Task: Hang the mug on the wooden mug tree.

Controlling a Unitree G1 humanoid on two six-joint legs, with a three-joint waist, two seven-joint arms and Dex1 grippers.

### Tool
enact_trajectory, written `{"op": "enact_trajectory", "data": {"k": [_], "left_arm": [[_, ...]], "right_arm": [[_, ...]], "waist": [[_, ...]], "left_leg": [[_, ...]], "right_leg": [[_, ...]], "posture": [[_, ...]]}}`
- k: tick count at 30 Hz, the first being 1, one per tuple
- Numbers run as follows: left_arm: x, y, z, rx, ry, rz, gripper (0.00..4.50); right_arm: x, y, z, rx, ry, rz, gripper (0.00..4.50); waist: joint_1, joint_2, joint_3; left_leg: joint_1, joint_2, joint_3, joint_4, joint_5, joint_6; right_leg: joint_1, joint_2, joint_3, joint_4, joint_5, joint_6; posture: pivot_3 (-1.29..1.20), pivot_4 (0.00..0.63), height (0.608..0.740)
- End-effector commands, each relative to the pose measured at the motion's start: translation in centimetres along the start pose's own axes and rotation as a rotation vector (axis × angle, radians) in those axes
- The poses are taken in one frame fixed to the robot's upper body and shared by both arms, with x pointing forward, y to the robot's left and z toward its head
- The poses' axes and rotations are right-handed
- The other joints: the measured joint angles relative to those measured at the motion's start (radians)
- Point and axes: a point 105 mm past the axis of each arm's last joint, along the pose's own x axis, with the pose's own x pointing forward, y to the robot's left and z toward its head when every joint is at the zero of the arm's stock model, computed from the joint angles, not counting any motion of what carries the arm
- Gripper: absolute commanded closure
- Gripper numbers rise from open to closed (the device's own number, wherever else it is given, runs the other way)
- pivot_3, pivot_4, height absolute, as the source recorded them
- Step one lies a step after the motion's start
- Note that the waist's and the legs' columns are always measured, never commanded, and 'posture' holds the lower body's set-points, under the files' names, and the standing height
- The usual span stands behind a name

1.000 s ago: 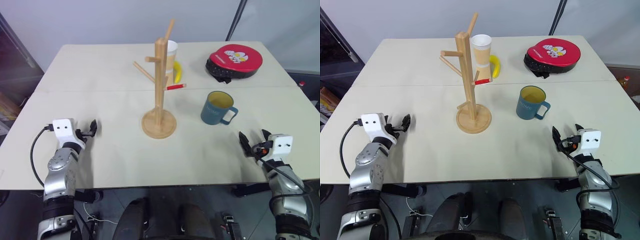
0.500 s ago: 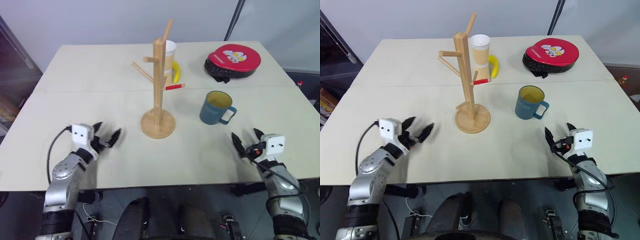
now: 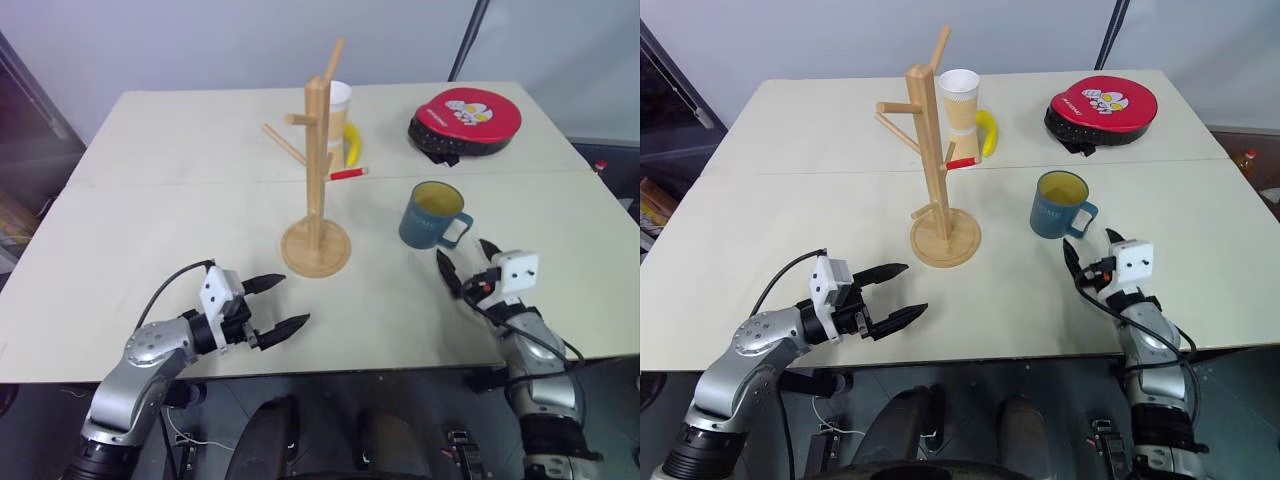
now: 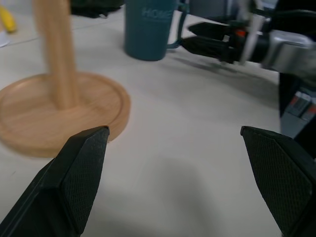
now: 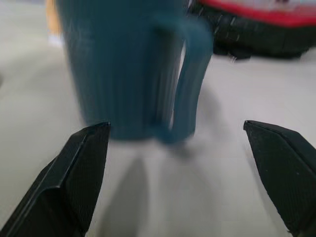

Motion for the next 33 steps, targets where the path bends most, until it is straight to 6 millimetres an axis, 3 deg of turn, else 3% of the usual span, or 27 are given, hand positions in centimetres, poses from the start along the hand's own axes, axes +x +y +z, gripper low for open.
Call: {"op": "enact_trajectory", "data": {"k": [1, 16, 33], "left_arm": [[0.6, -0.7, 1.7, 0.055, -0.037, -0.039, 0.00], [1.0, -0.9, 3.0, 0.090, -0.045, -0.071, 0.00], [1.5, -0.9, 3.9, 0.132, -0.058, -0.085, 0.00]], "right_arm": [[0.6, -0.4, 1.1, -0.003, -0.039, -0.045, 0.04], [0.6, -1.8, 1.2, -0.029, -0.027, -0.143, 0.04], [2.6, -2.0, -0.3, -0.039, 0.056, -0.165, 0.04]], "waist": [[0.000, 0.000, 0.000], [-0.001, 0.000, 0.000], [-0.003, 0.000, 0.000]], "left_leg": [[0.000, 0.000, 0.000, 0.000, 0.000, 0.000], [0.000, 0.000, 0.000, 0.000, 0.000, 0.000], [0.000, 0.000, 0.000, 0.000, 0.000, 0.000]], "right_leg": [[0.000, 0.000, 0.000, 0.000, 0.000, 0.000], [0.000, 0.001, -0.001, 0.000, 0.001, 0.002], [0.000, 0.004, -0.001, 0.000, 0.001, 0.003]], "posture": [[0.00, 0.150, 0.740], [0.00, 0.150, 0.740], [0.00, 0.150, 0.740]]}}
